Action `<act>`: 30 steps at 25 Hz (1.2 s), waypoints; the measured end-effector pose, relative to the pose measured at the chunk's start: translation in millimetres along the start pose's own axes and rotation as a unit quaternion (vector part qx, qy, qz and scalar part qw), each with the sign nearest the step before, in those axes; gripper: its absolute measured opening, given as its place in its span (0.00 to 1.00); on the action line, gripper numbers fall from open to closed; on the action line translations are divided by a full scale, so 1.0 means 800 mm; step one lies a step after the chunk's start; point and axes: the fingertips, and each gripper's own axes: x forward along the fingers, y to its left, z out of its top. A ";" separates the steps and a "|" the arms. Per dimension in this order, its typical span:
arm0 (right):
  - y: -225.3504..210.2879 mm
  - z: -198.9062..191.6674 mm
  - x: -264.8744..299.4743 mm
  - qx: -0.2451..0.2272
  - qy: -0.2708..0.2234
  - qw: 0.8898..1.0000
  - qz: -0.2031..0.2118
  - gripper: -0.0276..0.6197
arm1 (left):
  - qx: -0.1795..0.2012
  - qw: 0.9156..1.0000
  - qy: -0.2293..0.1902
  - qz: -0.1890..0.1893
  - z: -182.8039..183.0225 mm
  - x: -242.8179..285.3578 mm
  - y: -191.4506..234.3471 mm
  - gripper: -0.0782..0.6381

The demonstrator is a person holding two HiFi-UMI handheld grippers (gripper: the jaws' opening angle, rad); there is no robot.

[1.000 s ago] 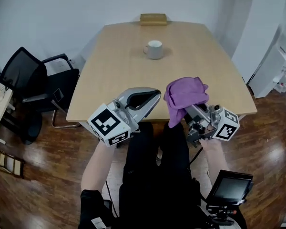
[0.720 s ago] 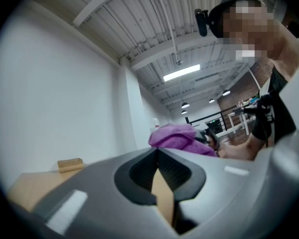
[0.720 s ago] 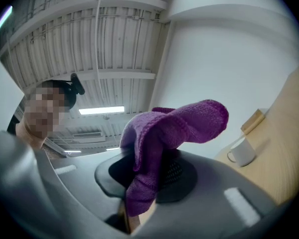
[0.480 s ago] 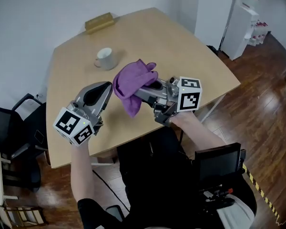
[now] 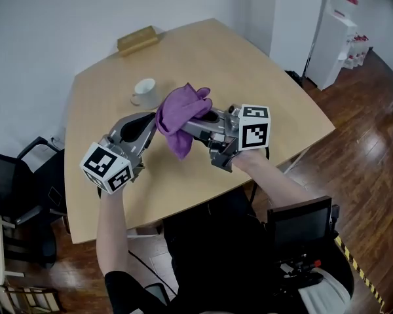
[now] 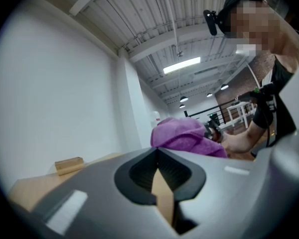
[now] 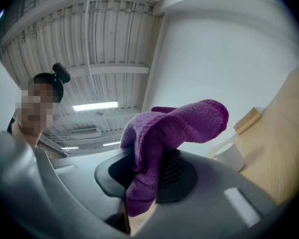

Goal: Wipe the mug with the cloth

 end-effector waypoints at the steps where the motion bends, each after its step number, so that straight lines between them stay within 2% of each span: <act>1: -0.002 -0.002 0.001 0.000 0.003 1.000 0.004 0.16 | 0.004 1.000 -0.004 0.000 -0.005 0.000 0.002 0.14; 7: -0.015 -0.007 -0.012 -0.005 0.008 1.000 -0.009 0.16 | 0.004 1.000 -0.002 -0.001 -0.027 0.005 0.007 0.14; 12: -0.027 -0.012 -0.014 -0.004 0.014 1.000 -0.025 0.16 | -0.008 1.000 0.014 0.018 -0.048 -0.011 0.024 0.14; 17: -0.080 -0.015 0.050 0.008 0.046 0.998 -0.031 0.16 | -0.018 0.997 0.038 0.058 -0.087 -0.035 0.129 0.14; 21: -0.097 -0.008 0.054 0.011 0.054 0.998 -0.030 0.16 | -0.046 0.992 0.021 0.111 -0.100 -0.048 0.187 0.15; 24: -0.116 -0.001 0.045 0.018 0.043 0.998 -0.041 0.16 | -0.069 0.990 0.016 0.119 -0.119 -0.046 0.216 0.24; 25: -0.124 0.003 0.046 0.019 0.040 0.998 -0.044 0.16 | -0.076 0.990 0.022 0.118 -0.128 -0.045 0.226 0.30; 28: -0.148 0.018 0.050 0.007 0.025 0.998 -0.052 0.16 | -0.088 0.989 0.058 0.108 -0.158 -0.039 0.246 0.43; 30: -0.159 0.017 0.040 0.013 0.014 0.998 -0.061 0.16 | -0.084 0.989 0.087 0.081 -0.176 -0.027 0.240 0.49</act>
